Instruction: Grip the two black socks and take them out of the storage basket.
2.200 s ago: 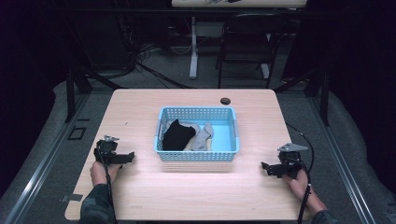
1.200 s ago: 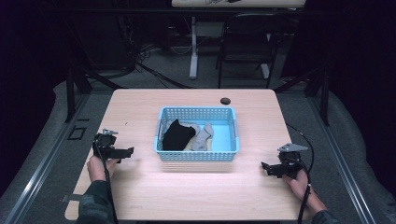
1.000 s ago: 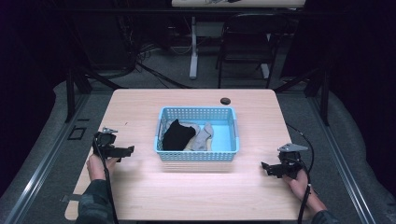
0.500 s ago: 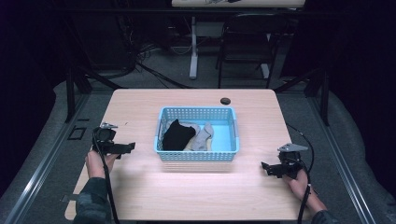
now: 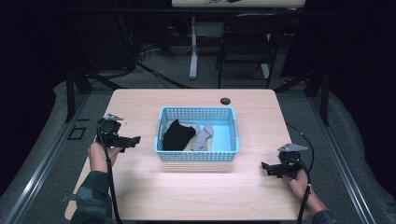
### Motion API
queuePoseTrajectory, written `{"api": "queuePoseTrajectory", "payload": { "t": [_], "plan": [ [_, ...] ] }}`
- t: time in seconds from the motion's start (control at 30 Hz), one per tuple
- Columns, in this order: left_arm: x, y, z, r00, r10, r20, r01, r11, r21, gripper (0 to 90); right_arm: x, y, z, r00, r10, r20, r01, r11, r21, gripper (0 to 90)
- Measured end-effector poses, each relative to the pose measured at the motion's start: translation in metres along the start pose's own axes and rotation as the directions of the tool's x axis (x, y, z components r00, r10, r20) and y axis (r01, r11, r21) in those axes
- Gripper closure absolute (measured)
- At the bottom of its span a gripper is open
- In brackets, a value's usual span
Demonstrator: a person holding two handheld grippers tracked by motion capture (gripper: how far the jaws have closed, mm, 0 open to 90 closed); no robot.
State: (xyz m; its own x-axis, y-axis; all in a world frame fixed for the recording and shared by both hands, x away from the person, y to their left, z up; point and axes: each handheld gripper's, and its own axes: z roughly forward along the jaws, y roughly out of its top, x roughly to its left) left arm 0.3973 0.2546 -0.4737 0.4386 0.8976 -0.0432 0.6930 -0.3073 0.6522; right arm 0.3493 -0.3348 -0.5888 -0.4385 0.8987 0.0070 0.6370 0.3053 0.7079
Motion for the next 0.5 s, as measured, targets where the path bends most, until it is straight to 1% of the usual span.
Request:
{"api": "queuePoseTrajectory", "payload": {
  "t": [0.03, 0.07, 0.1, 0.27, 0.37, 0.4, 0.43, 0.5],
  "plan": [
    [-0.002, 0.003, -0.001, 0.9999, 0.010, 0.003, -0.010, 0.9999, 0.001, 0.0, 0.000, 0.000, 0.000, 1.0000, 0.001, 0.001, -0.001, 1.0000, 0.000, 0.0],
    [-0.004, 0.006, -0.001, 0.9999, 0.010, 0.003, -0.010, 0.9999, -0.004, 0.0, 0.000, 0.000, 0.000, 1.0000, 0.000, 0.000, 0.000, 1.0000, 0.000, 0.0],
    [-0.005, 0.009, -0.002, 0.9998, 0.020, 0.006, -0.020, 0.9998, -0.002, 0.0, 0.000, 0.000, 0.000, 1.0000, 0.000, 0.000, 0.000, 1.0000, 0.000, 0.0],
    [-0.013, 0.023, -0.003, 0.9990, 0.041, 0.018, -0.040, 0.9992, -0.003, 0.0, 0.000, 0.000, 0.000, 1.0000, 0.001, 0.002, -0.001, 1.0000, -0.001, 0.0],
    [-0.019, 0.031, -0.002, 0.9982, 0.059, 0.012, -0.059, 0.9982, 0.001, 0.0, 0.000, 0.000, 0.000, 1.0000, 0.001, 0.002, -0.001, 1.0000, -0.001, 0.0],
    [-0.021, 0.033, -0.002, 0.9975, 0.066, 0.024, -0.066, 0.9978, 0.004, 0.0, 0.000, 0.000, 0.000, 1.0000, 0.000, 0.000, 0.000, 1.0000, 0.000, 0.0],
    [-0.023, 0.036, -0.002, 0.9971, 0.073, 0.023, -0.073, 0.9973, 0.005, 0.0, 0.000, 0.000, 0.000, 1.0000, 0.000, 0.000, 0.000, 1.0000, 0.000, 0.0],
    [-0.027, 0.041, -0.001, 0.9961, 0.081, 0.035, -0.081, 0.9967, 0.003, 0.0, 0.000, 0.000, 0.000, 1.0000, 0.001, 0.002, -0.001, 1.0000, 0.000, 0.0]
  ]
}}
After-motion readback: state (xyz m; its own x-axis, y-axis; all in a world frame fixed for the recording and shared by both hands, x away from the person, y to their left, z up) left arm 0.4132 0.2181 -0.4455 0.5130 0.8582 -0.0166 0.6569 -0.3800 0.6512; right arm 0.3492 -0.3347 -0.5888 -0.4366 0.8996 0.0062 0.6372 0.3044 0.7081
